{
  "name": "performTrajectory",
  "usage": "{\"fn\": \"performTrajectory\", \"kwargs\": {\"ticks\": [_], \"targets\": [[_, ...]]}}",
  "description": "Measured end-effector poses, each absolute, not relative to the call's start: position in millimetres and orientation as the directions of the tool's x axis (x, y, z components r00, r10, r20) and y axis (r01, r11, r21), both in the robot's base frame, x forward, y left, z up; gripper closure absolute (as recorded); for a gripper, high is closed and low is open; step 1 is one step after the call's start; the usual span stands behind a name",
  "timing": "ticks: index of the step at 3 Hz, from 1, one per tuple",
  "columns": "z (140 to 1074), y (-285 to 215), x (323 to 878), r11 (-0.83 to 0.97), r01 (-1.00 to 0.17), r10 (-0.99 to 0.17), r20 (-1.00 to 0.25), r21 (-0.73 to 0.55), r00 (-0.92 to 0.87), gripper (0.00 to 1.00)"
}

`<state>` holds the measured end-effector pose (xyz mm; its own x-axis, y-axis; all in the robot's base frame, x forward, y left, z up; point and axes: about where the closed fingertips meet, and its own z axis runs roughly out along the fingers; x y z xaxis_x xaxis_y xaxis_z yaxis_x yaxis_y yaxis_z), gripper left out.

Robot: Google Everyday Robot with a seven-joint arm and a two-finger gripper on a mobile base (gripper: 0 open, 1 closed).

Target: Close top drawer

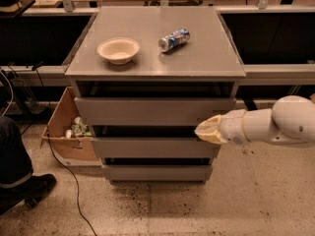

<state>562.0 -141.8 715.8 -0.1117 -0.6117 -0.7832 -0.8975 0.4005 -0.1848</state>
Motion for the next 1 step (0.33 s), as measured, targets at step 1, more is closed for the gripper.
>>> {"fn": "performTrajectory", "kwargs": {"ticks": [1], "targets": [[720.7,-143.2,552.2,0.379,-0.909,-0.62,-0.777,-0.175,-0.109,0.86]]}}
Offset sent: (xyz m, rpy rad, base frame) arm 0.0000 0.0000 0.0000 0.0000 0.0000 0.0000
